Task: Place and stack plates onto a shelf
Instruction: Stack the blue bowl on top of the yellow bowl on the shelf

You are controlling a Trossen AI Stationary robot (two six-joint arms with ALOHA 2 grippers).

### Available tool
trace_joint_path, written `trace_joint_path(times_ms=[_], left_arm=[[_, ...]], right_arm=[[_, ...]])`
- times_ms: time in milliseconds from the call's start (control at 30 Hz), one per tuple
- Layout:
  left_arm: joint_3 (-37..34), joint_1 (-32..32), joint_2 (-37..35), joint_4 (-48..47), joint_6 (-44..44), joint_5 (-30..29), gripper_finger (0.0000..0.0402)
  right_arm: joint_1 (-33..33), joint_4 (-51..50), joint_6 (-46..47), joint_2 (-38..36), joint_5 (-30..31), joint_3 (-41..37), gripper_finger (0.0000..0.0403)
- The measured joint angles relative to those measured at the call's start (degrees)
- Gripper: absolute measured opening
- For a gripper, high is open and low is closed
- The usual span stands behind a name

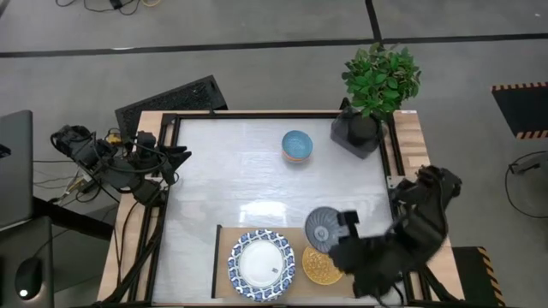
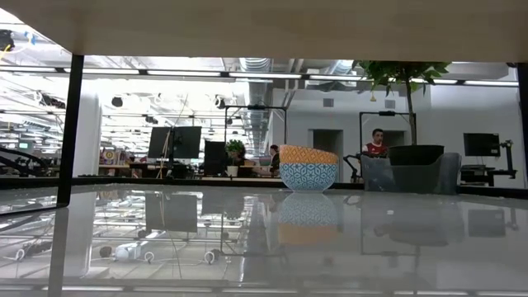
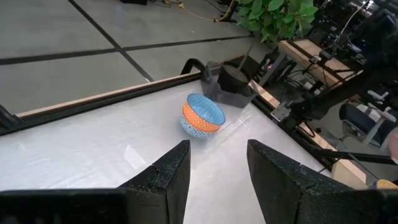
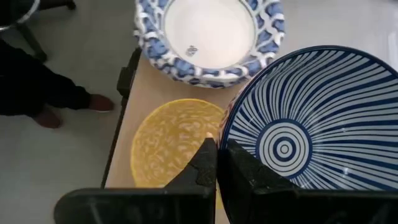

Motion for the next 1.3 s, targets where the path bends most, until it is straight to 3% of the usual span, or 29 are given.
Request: trace_joint_path(times_ms=[400,1300], left_arm=[[0.02,0.00,0.99,-0.03,-2.78,2.59,0.0143],[0.04,-0.01,3.39,-0.01,-2.97,3.39,0.0143]], right_arm=[[4.30,0.52,-0.11,8.69,-1.07,0.00,0.0033],[4.94,1.78,2.73,8.99,-3.93,0.03,0.0033]])
